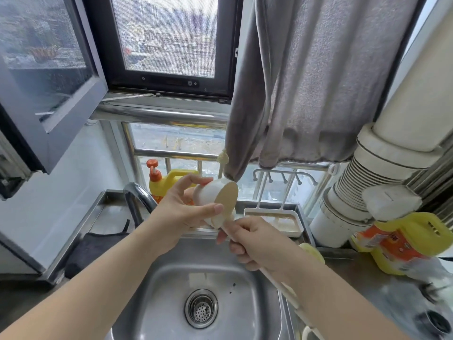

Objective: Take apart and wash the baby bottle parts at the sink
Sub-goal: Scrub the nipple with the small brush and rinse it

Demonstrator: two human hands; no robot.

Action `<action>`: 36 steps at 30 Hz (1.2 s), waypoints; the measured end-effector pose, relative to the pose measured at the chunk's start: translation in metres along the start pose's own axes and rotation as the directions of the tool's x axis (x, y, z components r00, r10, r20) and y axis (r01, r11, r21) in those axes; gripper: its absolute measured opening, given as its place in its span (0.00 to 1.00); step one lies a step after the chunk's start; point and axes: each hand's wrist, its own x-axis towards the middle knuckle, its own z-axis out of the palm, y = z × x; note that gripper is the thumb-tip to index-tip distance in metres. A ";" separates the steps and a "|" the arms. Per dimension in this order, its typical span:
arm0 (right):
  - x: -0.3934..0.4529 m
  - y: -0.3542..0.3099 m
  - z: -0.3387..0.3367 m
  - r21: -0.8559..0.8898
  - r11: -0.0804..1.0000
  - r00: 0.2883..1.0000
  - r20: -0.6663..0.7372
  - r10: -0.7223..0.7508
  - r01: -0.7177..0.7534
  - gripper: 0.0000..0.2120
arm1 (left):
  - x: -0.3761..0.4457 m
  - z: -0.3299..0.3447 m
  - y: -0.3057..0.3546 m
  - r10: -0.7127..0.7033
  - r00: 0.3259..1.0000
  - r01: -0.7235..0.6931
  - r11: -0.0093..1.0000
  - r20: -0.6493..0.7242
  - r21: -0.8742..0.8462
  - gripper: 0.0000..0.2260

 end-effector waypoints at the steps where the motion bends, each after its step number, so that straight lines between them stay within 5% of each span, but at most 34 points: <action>1: -0.001 0.001 0.000 0.050 0.999 0.999 0.040 0.014 -0.016 0.18 | 0.000 -0.001 0.000 0.006 1.000 -0.006 1.000 0.009 0.012 0.28; 3: -0.002 0.004 0.001 -0.087 0.996 1.000 -0.014 -0.001 0.000 0.17 | -0.002 -0.001 0.000 0.000 1.000 -0.001 0.999 0.016 0.034 0.24; 5: 0.000 0.003 0.001 -0.469 0.883 0.979 -0.176 -0.104 0.010 0.16 | -0.004 -0.001 -0.003 -0.029 0.999 0.028 0.999 0.016 0.041 0.22; 8: 0.006 0.007 -0.001 -0.931 0.353 0.804 -0.279 -0.526 -0.092 0.07 | -0.005 -0.002 -0.006 -0.068 0.998 0.068 0.997 0.005 0.025 0.23; 11: 0.008 0.006 -0.006 -0.970 0.175 0.697 -0.244 -0.674 -0.170 0.13 | -0.003 -0.002 -0.003 -0.064 0.998 0.064 0.998 0.019 0.011 0.20; 12: 0.008 0.005 -0.006 -0.967 0.213 0.733 -0.244 -0.635 -0.138 0.10 | -0.003 -0.001 -0.002 -0.052 0.998 0.052 0.999 0.021 0.015 0.20; 14: 0.008 0.001 -0.004 -0.842 0.540 0.864 -0.259 -0.431 0.017 0.10 | -0.003 0.000 -0.002 -0.024 1.000 0.024 1.000 0.012 0.006 0.21; 16: 0.005 0.001 -0.002 -0.553 0.830 0.962 -0.180 -0.208 0.076 0.15 | -0.004 0.000 -0.003 0.006 1.000 -0.006 1.000 -0.002 -0.006 0.21; 18: 0.003 0.000 -0.001 -0.181 0.983 0.998 -0.053 -0.041 0.031 0.16 | -0.004 -0.002 -0.005 0.026 1.000 -0.026 0.999 0.007 -0.043 0.24; 20: 0.000 0.001 -0.003 0.152 0.986 0.990 0.133 0.048 -0.068 0.17 | -0.005 -0.003 -0.004 0.044 0.998 -0.040 0.996 0.053 -0.075 0.28; 22: -0.001 0.005 -0.001 0.218 0.972 0.981 0.186 0.051 -0.092 0.16 | -0.005 -0.004 -0.003 0.055 0.995 -0.048 0.996 0.086 -0.077 0.29; 25: 0.004 0.005 0.001 -0.228 0.973 0.995 -0.075 -0.057 0.039 0.16 | -0.003 -0.003 -0.006 0.022 0.997 -0.017 0.998 0.070 -0.065 0.28; 26: 0.006 0.004 0.001 -0.472 0.880 0.973 -0.179 -0.149 0.048 0.14 | -0.003 -0.002 -0.008 0.011 0.998 -0.008 0.999 0.068 -0.051 0.28; 28: 0.011 0.005 -0.002 -0.856 0.517 0.876 -0.265 -0.403 -0.021 0.09 | -0.003 0.001 -0.008 0.006 0.997 -0.004 1.000 0.072 -0.021 0.24; 29: 0.012 0.005 -0.004 -0.937 0.331 0.815 -0.274 -0.510 -0.108 0.05 | -0.003 0.002 -0.007 0.009 0.997 -0.008 1.000 0.072 -0.012 0.21; 31: 0.010 0.005 -0.003 -0.964 0.185 0.744 -0.266 -0.612 -0.192 0.10 | -0.001 0.003 -0.003 0.027 0.997 -0.028 1.000 0.071 0.009 0.18; 33: 0.008 0.001 -0.003 -0.927 0.371 0.784 -0.262 -0.563 -0.044 0.05 | 0.001 0.003 0.000 0.049 0.996 -0.052 0.998 0.075 0.032 0.19; 36: 0.003 -0.001 -0.002 -0.393 0.913 0.975 -0.134 -0.176 0.111 0.14 | -0.001 -0.002 -0.001 0.100 0.993 -0.098 0.995 0.069 -0.031 0.23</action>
